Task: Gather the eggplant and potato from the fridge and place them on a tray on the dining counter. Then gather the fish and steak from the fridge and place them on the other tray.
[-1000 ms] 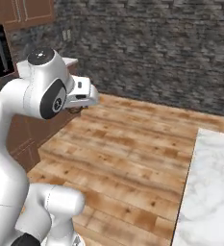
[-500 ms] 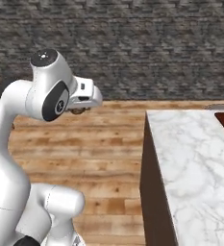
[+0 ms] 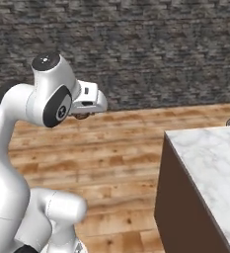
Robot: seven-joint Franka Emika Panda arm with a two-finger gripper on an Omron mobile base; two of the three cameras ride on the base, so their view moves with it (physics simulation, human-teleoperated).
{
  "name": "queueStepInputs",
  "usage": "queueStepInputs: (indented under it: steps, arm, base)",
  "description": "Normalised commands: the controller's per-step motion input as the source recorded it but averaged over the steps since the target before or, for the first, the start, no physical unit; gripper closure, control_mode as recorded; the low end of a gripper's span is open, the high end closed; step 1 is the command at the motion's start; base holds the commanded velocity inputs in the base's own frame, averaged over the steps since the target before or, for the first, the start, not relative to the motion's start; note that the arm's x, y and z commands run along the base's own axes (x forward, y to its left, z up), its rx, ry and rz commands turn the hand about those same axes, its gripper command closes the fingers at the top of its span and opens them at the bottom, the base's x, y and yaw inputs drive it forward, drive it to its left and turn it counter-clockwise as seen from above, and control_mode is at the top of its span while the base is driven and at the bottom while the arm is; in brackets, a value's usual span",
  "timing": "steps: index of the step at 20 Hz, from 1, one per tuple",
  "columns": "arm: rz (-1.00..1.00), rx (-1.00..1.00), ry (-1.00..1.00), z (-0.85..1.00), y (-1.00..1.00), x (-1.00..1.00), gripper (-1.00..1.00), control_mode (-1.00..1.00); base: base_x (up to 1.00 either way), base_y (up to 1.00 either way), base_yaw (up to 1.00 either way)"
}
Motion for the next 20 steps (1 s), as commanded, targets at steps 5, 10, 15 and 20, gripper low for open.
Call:
queueStepInputs:
  steps: [5,10,15,20]
  arm:
    - [0.0,0.0,0.0,0.0,0.0,0.0,1.0,1.0]
    - [0.0,0.0,0.0,0.0,0.0,0.0,1.0,1.0]
    - [0.0,0.0,0.0,0.0,0.0,0.0,1.0,1.0]
    - [0.0,0.0,0.0,0.0,0.0,0.0,1.0,1.0]
  base:
    - [1.0,0.43,-0.11]
    - [1.0,0.24,-0.23]
    - [1.0,0.15,-0.42]
    - [1.0,0.16,-0.53]
